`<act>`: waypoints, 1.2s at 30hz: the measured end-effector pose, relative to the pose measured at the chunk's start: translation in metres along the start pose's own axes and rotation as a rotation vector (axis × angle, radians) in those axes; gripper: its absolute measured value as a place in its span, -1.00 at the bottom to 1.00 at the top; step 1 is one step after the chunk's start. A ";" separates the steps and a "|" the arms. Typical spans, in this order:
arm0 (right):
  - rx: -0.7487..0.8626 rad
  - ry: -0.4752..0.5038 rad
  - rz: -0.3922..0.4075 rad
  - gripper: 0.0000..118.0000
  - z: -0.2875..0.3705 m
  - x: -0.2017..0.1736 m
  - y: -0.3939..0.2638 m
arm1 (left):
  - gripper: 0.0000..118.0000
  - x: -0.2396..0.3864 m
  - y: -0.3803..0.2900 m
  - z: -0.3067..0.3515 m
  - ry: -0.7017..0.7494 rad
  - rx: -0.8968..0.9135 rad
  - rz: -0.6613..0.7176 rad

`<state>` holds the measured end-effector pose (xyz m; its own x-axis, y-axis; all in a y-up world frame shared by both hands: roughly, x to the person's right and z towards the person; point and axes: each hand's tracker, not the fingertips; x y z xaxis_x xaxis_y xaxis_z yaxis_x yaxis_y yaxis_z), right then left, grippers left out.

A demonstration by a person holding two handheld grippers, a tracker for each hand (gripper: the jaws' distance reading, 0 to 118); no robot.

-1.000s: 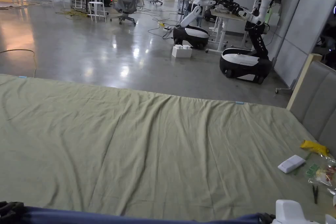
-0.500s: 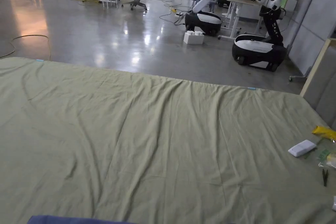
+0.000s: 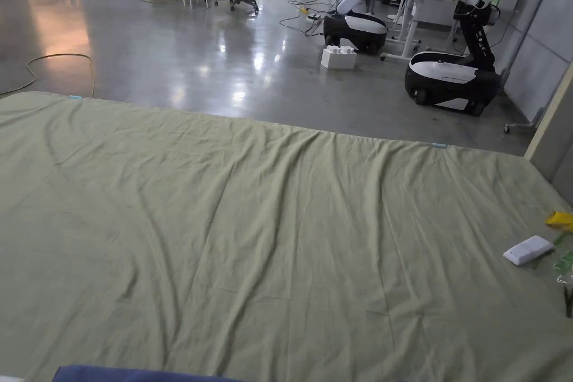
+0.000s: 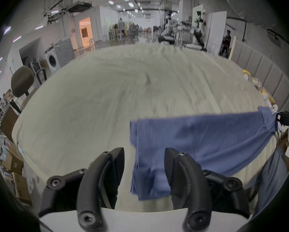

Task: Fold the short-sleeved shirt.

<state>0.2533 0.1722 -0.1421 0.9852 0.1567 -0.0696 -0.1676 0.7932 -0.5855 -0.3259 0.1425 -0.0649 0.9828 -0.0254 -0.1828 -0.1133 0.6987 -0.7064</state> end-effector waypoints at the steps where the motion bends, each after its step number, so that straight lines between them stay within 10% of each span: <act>1: 0.043 -0.009 -0.002 0.20 0.005 0.000 0.010 | -0.13 0.002 0.009 0.002 -0.003 0.038 0.005; 13: 0.405 0.065 -0.092 0.30 0.022 -0.068 0.127 | -0.14 0.071 0.137 0.050 0.040 0.534 0.000; 22: 0.567 0.058 -0.071 -0.92 0.031 -0.116 0.157 | -0.84 0.108 0.157 0.065 0.059 0.660 -0.013; 36: 0.578 0.031 -0.096 -0.96 0.033 -0.117 0.162 | -0.92 0.092 0.153 0.066 0.084 0.648 0.037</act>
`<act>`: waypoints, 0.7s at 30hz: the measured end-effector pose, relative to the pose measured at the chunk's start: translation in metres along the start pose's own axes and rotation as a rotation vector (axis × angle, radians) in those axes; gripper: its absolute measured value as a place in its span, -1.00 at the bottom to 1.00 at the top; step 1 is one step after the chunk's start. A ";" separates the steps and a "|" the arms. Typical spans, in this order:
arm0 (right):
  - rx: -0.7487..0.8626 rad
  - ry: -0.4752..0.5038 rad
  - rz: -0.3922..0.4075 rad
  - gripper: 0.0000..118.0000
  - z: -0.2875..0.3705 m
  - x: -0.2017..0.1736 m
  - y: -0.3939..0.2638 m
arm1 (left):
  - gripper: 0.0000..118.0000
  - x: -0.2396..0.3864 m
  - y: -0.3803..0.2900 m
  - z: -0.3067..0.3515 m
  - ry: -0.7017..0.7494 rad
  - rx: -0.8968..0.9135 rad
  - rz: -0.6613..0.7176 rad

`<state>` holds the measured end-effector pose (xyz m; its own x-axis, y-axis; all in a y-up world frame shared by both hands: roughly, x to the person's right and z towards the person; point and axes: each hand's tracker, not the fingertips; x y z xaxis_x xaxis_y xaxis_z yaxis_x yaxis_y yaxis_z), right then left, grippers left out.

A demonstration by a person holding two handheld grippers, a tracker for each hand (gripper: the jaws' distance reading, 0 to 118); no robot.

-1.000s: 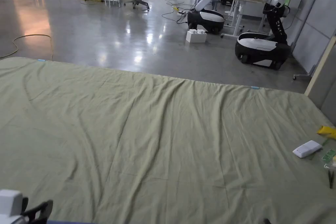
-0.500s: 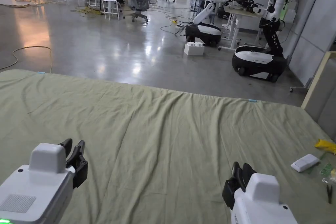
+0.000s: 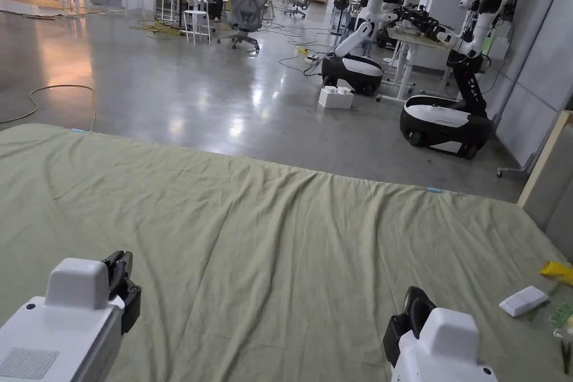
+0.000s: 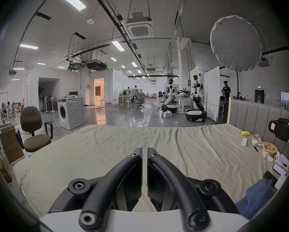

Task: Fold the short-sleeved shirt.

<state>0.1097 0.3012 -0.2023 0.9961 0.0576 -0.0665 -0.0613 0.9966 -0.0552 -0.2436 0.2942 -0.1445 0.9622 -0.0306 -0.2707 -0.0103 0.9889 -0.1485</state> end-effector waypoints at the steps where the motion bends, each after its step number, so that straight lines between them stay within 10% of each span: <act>1: -0.001 0.000 0.000 -0.96 0.000 0.000 0.000 | -0.92 -0.003 -0.001 0.000 0.000 -0.004 0.002; 15: -0.076 0.022 0.043 -0.96 0.002 0.005 -0.016 | -0.91 -0.111 -0.068 0.008 -0.166 -0.465 0.194; 21: -0.139 0.058 0.036 -0.96 0.000 0.001 -0.026 | -0.14 -0.157 -0.124 -0.005 -0.204 -0.695 0.283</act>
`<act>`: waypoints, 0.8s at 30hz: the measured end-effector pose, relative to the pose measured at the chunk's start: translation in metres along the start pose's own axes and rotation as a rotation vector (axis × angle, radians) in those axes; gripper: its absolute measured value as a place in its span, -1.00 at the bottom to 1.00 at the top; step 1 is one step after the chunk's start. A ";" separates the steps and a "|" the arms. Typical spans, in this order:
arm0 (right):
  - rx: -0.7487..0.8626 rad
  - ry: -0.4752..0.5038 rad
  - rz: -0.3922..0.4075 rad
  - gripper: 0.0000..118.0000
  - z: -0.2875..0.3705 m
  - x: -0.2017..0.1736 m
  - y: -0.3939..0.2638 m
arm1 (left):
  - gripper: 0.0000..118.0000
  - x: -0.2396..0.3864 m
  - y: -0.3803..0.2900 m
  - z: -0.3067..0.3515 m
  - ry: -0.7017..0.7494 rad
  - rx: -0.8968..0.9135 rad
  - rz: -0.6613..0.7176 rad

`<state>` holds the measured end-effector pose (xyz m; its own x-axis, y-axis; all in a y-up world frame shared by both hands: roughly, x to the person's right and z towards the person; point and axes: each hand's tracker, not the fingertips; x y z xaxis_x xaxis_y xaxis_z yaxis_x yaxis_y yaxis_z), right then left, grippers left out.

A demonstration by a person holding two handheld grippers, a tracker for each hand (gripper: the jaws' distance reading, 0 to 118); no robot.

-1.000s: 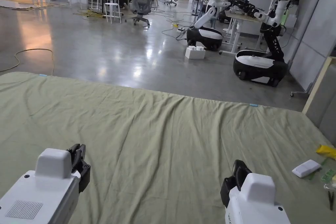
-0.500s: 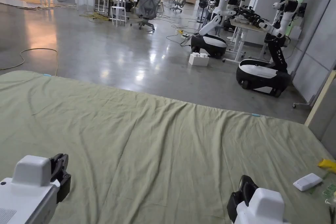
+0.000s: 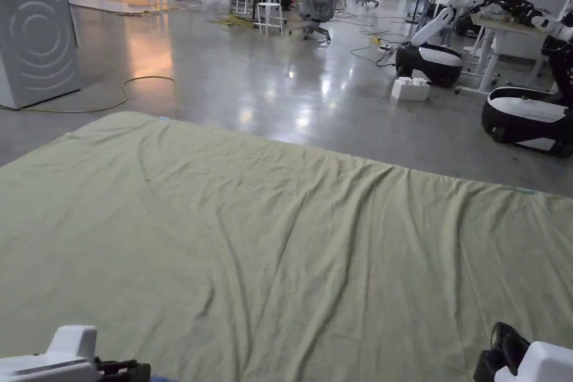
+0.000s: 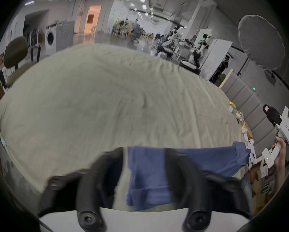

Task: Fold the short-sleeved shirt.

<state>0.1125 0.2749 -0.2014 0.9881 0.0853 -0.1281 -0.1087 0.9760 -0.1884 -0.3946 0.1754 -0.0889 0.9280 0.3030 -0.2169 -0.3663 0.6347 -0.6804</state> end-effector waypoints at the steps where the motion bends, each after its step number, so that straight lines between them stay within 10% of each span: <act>1: -0.002 0.001 0.006 -0.96 0.000 -0.001 -0.001 | 0.14 -0.008 -0.005 -0.006 0.000 -0.029 0.023; 17: -0.043 0.015 0.042 -0.96 0.000 -0.012 -0.012 | 0.25 -0.065 -0.034 -0.072 -0.524 -0.233 0.454; 20: -0.056 0.019 0.040 -0.96 0.001 -0.017 -0.014 | 0.07 -0.060 -0.046 -0.084 -0.606 -0.264 0.492; 24: -0.064 0.024 0.029 -0.96 0.003 -0.024 -0.018 | -0.73 -0.052 -0.054 -0.092 -0.555 -0.253 0.508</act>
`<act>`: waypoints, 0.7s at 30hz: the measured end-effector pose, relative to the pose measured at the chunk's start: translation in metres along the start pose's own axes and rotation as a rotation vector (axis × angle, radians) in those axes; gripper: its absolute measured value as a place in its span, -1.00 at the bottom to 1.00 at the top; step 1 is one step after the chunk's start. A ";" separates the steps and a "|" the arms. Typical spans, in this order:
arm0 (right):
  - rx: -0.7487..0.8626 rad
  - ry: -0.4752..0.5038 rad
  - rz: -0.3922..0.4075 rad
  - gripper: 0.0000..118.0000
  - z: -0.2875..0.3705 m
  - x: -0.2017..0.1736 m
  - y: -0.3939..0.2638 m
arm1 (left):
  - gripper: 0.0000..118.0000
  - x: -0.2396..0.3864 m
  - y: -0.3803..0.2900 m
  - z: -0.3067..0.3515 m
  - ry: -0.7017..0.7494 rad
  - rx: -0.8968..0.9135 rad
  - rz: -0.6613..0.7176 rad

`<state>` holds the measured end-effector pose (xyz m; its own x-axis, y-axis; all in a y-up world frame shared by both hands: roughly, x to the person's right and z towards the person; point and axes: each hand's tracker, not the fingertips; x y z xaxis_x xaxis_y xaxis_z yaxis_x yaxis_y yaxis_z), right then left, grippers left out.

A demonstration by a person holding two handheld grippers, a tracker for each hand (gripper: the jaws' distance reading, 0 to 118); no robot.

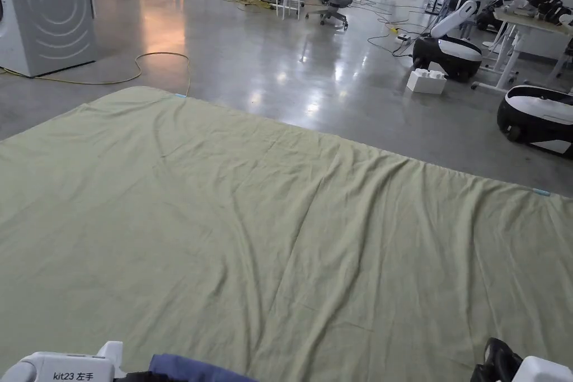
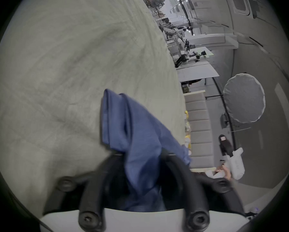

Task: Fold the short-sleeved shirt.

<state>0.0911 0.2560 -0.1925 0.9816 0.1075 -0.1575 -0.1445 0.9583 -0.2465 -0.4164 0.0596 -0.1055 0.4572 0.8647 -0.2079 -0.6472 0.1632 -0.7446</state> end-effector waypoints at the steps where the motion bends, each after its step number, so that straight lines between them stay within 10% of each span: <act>1: -0.004 0.004 0.002 -0.96 0.000 -0.002 -0.001 | -0.73 0.002 -0.001 -0.004 0.053 0.000 -0.019; 21: -0.001 0.026 0.027 -0.96 0.002 0.003 0.001 | -0.79 0.071 0.020 0.071 0.335 0.080 -0.275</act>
<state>0.0945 0.2574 -0.1916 0.9738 0.1266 -0.1891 -0.1712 0.9550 -0.2423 -0.4406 0.1578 -0.0901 0.7829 0.5847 -0.2126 -0.5130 0.4133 -0.7524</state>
